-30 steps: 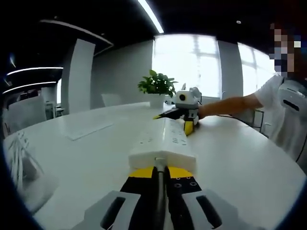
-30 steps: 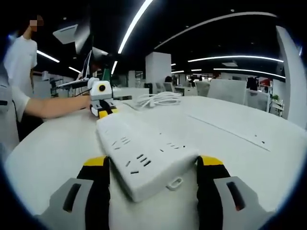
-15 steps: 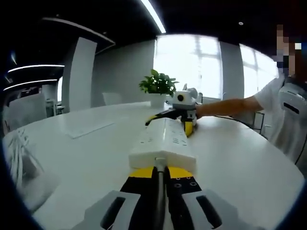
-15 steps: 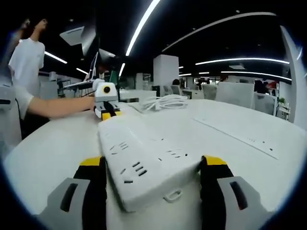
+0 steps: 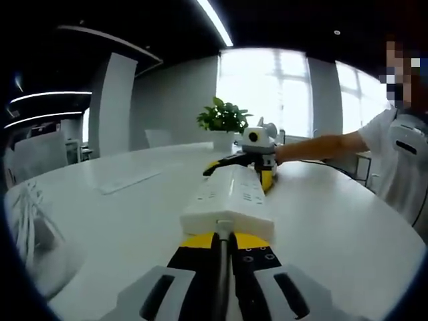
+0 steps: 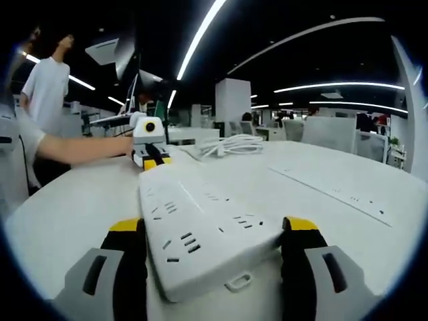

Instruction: Straighten the power strip on the desk, plug the charger into it

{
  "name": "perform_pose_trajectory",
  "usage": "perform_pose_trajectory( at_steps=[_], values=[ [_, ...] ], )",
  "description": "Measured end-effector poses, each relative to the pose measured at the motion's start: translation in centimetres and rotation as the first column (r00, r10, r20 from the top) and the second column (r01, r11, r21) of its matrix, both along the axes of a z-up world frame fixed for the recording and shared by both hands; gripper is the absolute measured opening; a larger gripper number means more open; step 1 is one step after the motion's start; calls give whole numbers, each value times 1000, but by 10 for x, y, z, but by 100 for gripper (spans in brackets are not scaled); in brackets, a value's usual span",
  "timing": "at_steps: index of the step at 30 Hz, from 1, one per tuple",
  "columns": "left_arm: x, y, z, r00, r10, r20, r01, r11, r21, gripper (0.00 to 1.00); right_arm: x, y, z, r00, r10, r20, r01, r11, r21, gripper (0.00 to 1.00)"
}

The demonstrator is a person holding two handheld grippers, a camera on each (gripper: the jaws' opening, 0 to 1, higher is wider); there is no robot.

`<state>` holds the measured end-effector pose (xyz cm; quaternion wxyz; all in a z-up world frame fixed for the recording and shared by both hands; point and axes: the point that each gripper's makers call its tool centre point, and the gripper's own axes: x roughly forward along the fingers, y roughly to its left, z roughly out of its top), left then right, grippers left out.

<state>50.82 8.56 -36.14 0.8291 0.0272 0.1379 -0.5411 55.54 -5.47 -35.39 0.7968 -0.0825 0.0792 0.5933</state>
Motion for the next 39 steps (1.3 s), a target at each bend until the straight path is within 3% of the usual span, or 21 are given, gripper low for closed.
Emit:
perform_pose_trajectory(
  at_steps=[8, 15, 39],
  values=[
    [8, 5, 0, 1000, 9, 10, -9, 1000, 4, 11, -2, 1, 0, 1000, -10, 1, 10, 1000, 1, 81],
    [0, -3, 0, 1000, 15, 18, -15, 1000, 8, 11, -1, 0, 0, 1000, -12, 0, 12, 1000, 2, 81],
    [0, -2, 0, 1000, -3, 25, 3, 1000, 10, 11, -8, 1, -1, 999, -43, 1, 43, 999, -1, 81]
  ],
)
